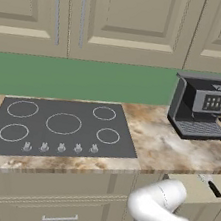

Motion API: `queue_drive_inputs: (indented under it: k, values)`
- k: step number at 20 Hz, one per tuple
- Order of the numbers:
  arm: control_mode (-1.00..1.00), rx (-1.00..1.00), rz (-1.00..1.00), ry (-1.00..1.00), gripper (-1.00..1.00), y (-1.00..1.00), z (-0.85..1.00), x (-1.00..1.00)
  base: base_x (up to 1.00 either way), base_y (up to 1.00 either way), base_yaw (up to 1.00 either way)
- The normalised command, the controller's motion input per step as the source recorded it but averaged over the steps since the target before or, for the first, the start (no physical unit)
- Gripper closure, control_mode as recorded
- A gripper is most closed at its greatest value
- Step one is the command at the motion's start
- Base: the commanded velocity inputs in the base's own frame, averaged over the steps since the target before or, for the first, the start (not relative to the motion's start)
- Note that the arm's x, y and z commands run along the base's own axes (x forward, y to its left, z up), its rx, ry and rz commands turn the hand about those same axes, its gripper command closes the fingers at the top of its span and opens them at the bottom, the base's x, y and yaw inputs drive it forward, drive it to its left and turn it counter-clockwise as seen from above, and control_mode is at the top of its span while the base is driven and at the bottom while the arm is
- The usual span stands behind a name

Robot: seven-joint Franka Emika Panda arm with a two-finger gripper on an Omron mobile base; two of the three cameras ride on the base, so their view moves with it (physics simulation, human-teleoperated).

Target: Take the pizza cutter from the drawer on the right and place it on the dining counter for cutting.

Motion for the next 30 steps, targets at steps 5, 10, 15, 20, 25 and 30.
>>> queue_drive_inputs:
  k: [5, 10, 15, 20, 25, 30]
  values:
    - [-1.00, 0.00, 0.00, 0.01, 1.00, 0.00, -0.04, -0.57, 0.00, 0.00, 0.00]
    - [-1.00, 0.00, 0.00, 0.01, 1.00, -0.01, -0.05, -0.59, 0.00, 0.00, 0.00]
    - [-1.00, 0.00, 0.00, 0.01, 1.00, -0.01, -0.03, -0.57, 0.00, 0.00, 0.00]
    - [-1.00, 0.00, 0.00, 0.02, 1.00, -0.01, -0.04, -0.56, 0.00, 0.00, 0.00]
    - [-1.00, 0.00, 0.00, 0.02, 1.00, 0.00, -0.06, -0.52, 0.00, 0.00, 0.00]
    - [-1.00, 0.00, 0.00, 0.01, 1.00, 0.00, -0.08, -0.44, 0.00, 0.00, 0.00]
